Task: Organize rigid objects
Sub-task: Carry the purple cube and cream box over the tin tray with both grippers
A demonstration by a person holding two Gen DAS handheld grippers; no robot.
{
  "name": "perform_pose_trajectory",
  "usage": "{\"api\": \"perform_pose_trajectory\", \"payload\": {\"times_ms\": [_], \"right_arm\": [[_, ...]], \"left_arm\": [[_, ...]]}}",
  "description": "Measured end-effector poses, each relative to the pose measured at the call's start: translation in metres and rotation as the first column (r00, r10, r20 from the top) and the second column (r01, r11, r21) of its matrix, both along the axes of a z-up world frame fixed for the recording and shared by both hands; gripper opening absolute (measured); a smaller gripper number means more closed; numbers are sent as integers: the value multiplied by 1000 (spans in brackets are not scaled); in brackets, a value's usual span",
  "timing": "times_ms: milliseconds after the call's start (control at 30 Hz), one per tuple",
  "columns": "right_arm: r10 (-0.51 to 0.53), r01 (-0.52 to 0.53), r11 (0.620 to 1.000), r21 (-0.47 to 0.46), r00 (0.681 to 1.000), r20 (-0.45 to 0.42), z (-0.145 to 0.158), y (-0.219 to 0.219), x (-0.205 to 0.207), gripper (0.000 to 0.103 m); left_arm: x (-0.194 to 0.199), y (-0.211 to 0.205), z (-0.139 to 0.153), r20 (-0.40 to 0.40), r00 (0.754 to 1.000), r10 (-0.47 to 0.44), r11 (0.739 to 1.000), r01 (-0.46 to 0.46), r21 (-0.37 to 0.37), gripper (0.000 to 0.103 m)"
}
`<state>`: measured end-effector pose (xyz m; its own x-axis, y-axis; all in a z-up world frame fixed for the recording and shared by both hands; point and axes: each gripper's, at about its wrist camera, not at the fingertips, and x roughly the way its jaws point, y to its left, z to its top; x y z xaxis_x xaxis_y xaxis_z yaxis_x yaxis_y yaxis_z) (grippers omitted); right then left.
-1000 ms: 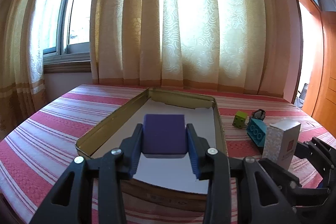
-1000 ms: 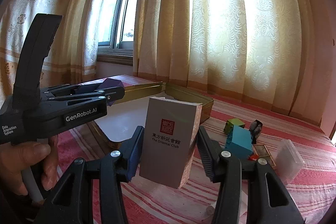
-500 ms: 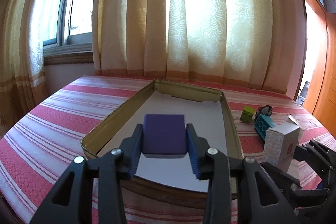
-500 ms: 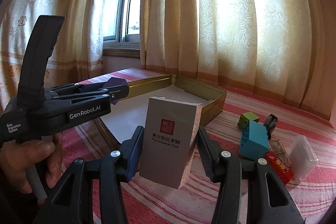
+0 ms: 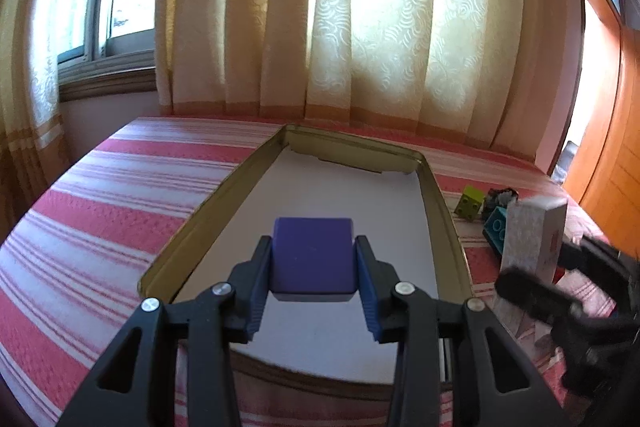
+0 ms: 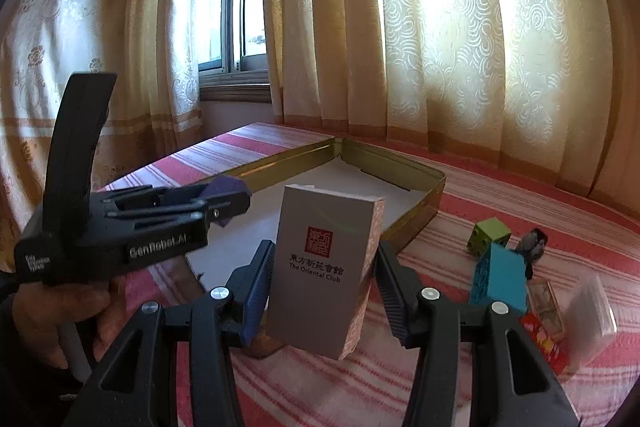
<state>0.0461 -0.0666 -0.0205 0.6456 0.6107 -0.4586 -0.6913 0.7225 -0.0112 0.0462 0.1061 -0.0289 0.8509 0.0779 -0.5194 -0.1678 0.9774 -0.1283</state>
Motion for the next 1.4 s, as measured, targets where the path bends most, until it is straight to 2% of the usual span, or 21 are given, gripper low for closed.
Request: {"api": "perform_pose_trajectory", "payload": {"times_ms": [167,433,500,567,667,933,1000,1100,1400], "right_arm": [[4,-4,1000,-6,1000,-31,18,8,18,52],[7,-10,998,-66,999,-50,32,30,52,53],[4,-9,997,-73,997,-72,33,35,65,52],[7,-14,997,-78,995,-102,33,41,77,53],[4,-18,994,-104,990,-138,30,53,95,53],[-17,-27,988,-155,961,-276,10,76,129,53],[-27,-22,986,-168,958,-286,7,78,133,53],[-32,-29,979,-200,955,-293,3,84,137,53],[-50,-26,969,-244,952,-301,-3,96,149,53]], "left_arm": [[15,0,7,-33,999,-25,999,26,31,39],[51,9,15,-112,993,-47,998,51,28,39],[61,13,16,-139,989,-55,998,57,11,39],[68,15,18,-149,988,-52,998,56,28,39],[80,19,19,-180,983,-48,997,57,49,39],[108,39,14,-274,960,-60,998,64,7,39],[114,44,12,-304,952,-48,998,60,31,39],[120,52,8,-336,941,-44,998,56,26,39],[127,58,3,-369,928,-46,998,58,21,39]]}}
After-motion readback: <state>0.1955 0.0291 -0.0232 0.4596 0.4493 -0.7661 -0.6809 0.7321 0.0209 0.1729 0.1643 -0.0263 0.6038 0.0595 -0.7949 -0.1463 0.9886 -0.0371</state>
